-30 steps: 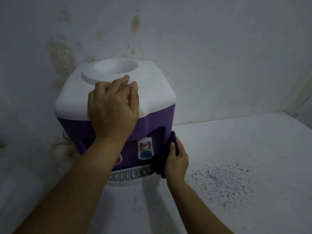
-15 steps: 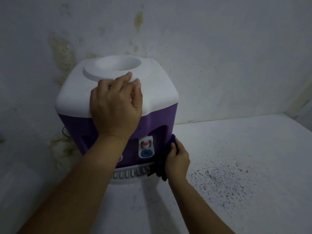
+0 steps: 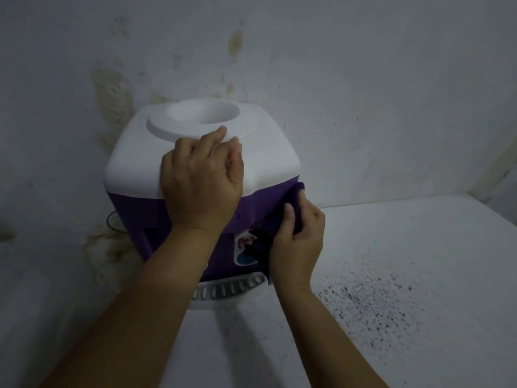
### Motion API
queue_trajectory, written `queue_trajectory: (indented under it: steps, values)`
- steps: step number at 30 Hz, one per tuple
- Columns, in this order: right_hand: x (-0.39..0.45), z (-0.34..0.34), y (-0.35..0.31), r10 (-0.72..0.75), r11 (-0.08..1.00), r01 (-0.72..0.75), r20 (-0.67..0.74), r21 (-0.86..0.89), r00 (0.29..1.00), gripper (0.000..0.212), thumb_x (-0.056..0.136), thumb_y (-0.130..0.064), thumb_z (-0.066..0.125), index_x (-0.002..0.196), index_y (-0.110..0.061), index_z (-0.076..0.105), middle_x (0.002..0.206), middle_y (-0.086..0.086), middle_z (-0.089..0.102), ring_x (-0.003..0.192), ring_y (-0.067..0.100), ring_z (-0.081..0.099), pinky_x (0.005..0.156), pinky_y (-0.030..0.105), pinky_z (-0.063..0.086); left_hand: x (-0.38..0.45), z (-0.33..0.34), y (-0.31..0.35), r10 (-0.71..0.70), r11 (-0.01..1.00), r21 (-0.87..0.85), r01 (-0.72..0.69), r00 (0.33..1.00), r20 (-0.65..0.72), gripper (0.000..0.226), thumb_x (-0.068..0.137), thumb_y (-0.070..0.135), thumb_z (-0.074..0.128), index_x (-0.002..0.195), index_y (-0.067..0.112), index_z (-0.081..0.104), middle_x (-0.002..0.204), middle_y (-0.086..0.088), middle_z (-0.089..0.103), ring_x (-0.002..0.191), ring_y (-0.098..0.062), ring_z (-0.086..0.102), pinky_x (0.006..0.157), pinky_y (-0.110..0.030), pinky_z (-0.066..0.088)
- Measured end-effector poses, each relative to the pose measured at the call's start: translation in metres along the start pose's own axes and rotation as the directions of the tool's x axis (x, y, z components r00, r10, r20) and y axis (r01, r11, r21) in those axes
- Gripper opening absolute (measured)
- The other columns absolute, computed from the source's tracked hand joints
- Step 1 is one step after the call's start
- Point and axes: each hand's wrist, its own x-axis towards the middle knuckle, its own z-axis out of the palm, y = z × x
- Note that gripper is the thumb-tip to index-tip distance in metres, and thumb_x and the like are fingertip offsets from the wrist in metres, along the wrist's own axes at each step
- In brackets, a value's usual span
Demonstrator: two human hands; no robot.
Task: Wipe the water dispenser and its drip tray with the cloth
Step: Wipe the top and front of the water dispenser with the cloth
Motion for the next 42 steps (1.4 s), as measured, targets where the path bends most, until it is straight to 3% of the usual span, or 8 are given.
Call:
queue_trajectory:
  steps: [4, 10, 17, 22, 26, 31, 36, 42]
  values:
    - [-0.028, 0.002, -0.01, -0.271, 0.96, 0.277, 0.106, -0.049, 0.957, 0.035, 0.085, 0.002, 0.064, 0.118, -0.006, 0.061, 0.114, 0.006, 0.055, 0.111, 0.012, 0.052, 0.101, 0.026, 0.044, 0.0, -0.005, -0.002, 0.001, 0.998, -0.057, 0.001, 0.999, 0.046, 0.036, 0.097, 0.039, 0.043, 0.106, 0.018, 0.072, 0.121, 0.002, 0.066, 0.097, -0.024, 0.06, 0.077, -0.035, 0.044]
    - [-0.028, 0.005, -0.012, -0.307, 0.95, 0.311, 0.133, -0.006, 0.942, 0.021, 0.083, 0.007, 0.061, 0.101, -0.004, 0.063, 0.103, 0.006, 0.058, 0.101, 0.018, 0.055, 0.091, 0.036, 0.049, 0.004, -0.014, -0.009, -0.052, 0.962, -0.261, 0.085, 0.99, 0.132, 0.036, 0.09, 0.047, 0.056, 0.106, 0.019, 0.072, 0.119, 0.003, 0.067, 0.106, -0.019, 0.06, 0.09, -0.036, 0.046]
    - [-0.039, -0.016, -0.027, -0.144, 0.978, 0.078, 0.35, 0.196, 0.925, 0.012, 0.086, -0.014, 0.062, 0.097, -0.017, 0.065, 0.094, -0.003, 0.062, 0.091, 0.009, 0.06, 0.078, 0.017, 0.049, -0.027, -0.052, -0.011, -0.18, 0.772, -0.621, 0.137, 0.984, -0.006, 0.01, 0.091, 0.034, 0.057, 0.09, 0.026, 0.062, 0.094, 0.014, 0.062, 0.091, -0.014, 0.058, 0.082, -0.024, 0.048]
    - [-0.038, -0.017, -0.055, 0.12, 0.859, -0.381, 0.59, 0.342, 0.798, 0.008, 0.089, -0.012, 0.061, 0.095, -0.014, 0.066, 0.091, 0.003, 0.072, 0.088, 0.02, 0.069, 0.077, 0.034, 0.058, -0.1, -0.067, 0.002, -0.473, 0.362, -0.719, 0.594, 0.781, 0.408, 0.027, 0.08, 0.058, 0.057, 0.102, 0.043, 0.051, 0.11, 0.009, 0.061, 0.093, -0.008, 0.064, 0.07, -0.029, 0.057]
    - [-0.037, -0.014, -0.071, -0.019, 0.953, -0.191, 0.674, 0.236, 0.739, 0.011, 0.091, -0.017, 0.06, 0.096, -0.02, 0.069, 0.091, -0.005, 0.072, 0.087, 0.01, 0.068, 0.074, 0.023, 0.055, -0.111, -0.067, -0.007, -0.55, 0.111, -0.751, 0.651, 0.67, 0.499, 0.047, 0.071, 0.047, 0.064, 0.114, 0.04, 0.048, 0.115, 0.011, 0.061, 0.097, -0.004, 0.065, 0.069, -0.024, 0.057]
    - [-0.004, 0.01, -0.088, -0.494, 0.818, 0.567, 0.389, -0.095, 0.778, 0.015, 0.088, -0.026, 0.059, 0.099, -0.02, 0.067, 0.105, -0.002, 0.061, 0.102, 0.013, 0.051, 0.088, 0.035, 0.041, -0.092, -0.066, -0.03, -0.657, 0.352, -0.744, 0.568, 0.716, 0.235, 0.032, 0.079, 0.038, 0.069, 0.102, 0.046, 0.048, 0.102, 0.025, 0.062, 0.09, 0.006, 0.063, 0.063, -0.014, 0.054]
    - [0.004, 0.036, -0.07, -0.549, 0.624, 0.752, 0.566, -0.211, 0.615, 0.027, 0.095, -0.027, 0.051, 0.119, -0.019, 0.062, 0.126, 0.009, 0.055, 0.124, 0.025, 0.045, 0.11, 0.048, 0.026, -0.081, -0.043, -0.037, -0.652, 0.527, -0.644, 0.554, 0.75, 0.112, 0.027, 0.089, 0.028, 0.061, 0.108, 0.037, 0.045, 0.118, 0.0, 0.059, 0.106, -0.019, 0.059, 0.081, -0.04, 0.057]
    - [0.005, 0.038, -0.055, -0.603, 0.594, 0.782, 0.539, -0.19, 0.589, 0.033, 0.095, -0.029, 0.05, 0.127, -0.021, 0.058, 0.133, 0.01, 0.051, 0.133, 0.027, 0.039, 0.115, 0.052, 0.019, -0.086, -0.039, -0.054, -0.746, 0.503, -0.61, 0.613, 0.664, 0.053, 0.018, 0.094, 0.031, 0.054, 0.104, 0.038, 0.041, 0.109, 0.006, 0.056, 0.098, -0.018, 0.061, 0.067, -0.021, 0.053]
